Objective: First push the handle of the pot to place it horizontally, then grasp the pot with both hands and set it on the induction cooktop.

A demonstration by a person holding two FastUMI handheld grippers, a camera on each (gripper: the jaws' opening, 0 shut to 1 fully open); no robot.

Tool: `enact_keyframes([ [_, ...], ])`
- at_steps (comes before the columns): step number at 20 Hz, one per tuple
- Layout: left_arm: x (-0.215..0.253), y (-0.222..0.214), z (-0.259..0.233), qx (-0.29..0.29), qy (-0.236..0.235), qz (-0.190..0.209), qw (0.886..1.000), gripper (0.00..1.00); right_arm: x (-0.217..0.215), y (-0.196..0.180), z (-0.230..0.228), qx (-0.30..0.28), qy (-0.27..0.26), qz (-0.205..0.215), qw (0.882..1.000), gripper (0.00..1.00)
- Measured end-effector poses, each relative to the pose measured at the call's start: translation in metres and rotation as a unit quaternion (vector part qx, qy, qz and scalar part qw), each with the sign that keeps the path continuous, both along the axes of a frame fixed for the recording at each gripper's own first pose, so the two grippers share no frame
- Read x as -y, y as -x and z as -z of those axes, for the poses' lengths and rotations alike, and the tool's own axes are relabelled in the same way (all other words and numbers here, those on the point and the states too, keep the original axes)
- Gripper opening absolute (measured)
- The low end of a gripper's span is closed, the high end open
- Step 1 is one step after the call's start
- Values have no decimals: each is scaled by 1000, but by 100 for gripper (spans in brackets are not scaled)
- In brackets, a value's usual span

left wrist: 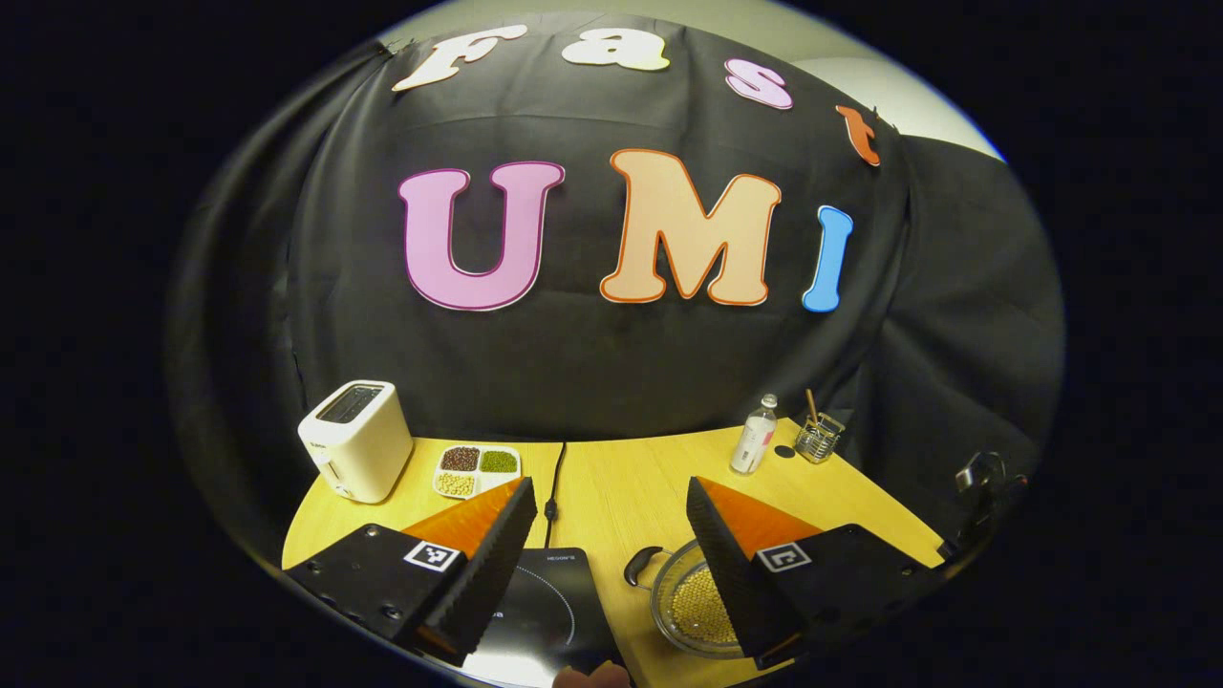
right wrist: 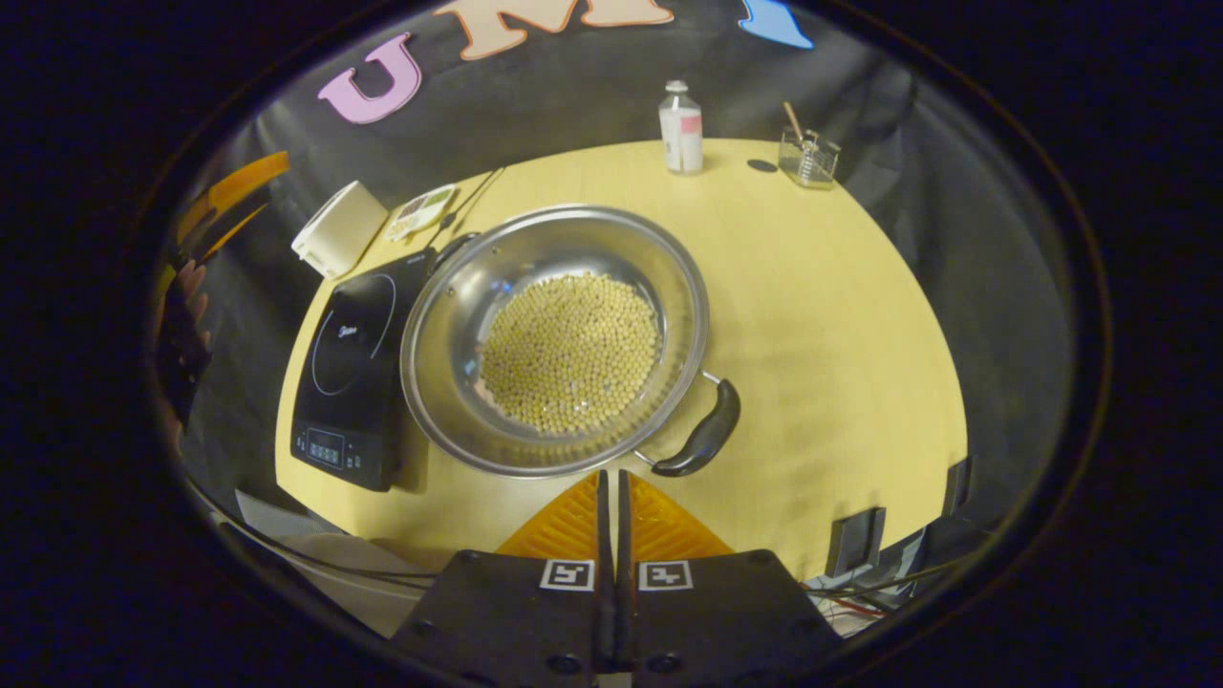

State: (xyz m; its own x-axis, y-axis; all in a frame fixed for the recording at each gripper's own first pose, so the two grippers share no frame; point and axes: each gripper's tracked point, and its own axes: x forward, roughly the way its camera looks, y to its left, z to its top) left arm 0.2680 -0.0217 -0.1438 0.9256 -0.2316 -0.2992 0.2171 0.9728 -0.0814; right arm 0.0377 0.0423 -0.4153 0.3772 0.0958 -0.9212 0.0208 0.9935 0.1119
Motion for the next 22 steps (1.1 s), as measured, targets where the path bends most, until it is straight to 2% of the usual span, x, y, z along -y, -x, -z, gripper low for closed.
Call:
enact_keyframes([
  [6,-7,-1,5,-8,-7,-10,1000,97,0,1,20,-30,3,-15,999,3],
  [7,-8,0,7,-10,-8,-12,1000,97,0,0,23,-33,4,-16,999,0],
  [9,-9,-1,9,-13,-6,-16,1000,97,6,-2,28,-40,10,-16,999,3],
  [12,-11,-1,11,-18,-8,-19,1000,98,9,-7,29,-41,5,-15,999,0],
  [13,-12,-1,13,-19,-8,-20,1000,98,11,-9,30,-40,5,-14,999,3],
  [16,-14,-2,14,-20,-7,-25,999,97,16,-14,33,-43,5,-9,999,0],
  [17,-15,-2,14,-21,-8,-27,999,97,18,-15,33,-42,5,-8,999,3],
  [22,-26,-1,14,-22,-12,-40,999,97,32,-28,36,-43,16,-11,999,3],
])
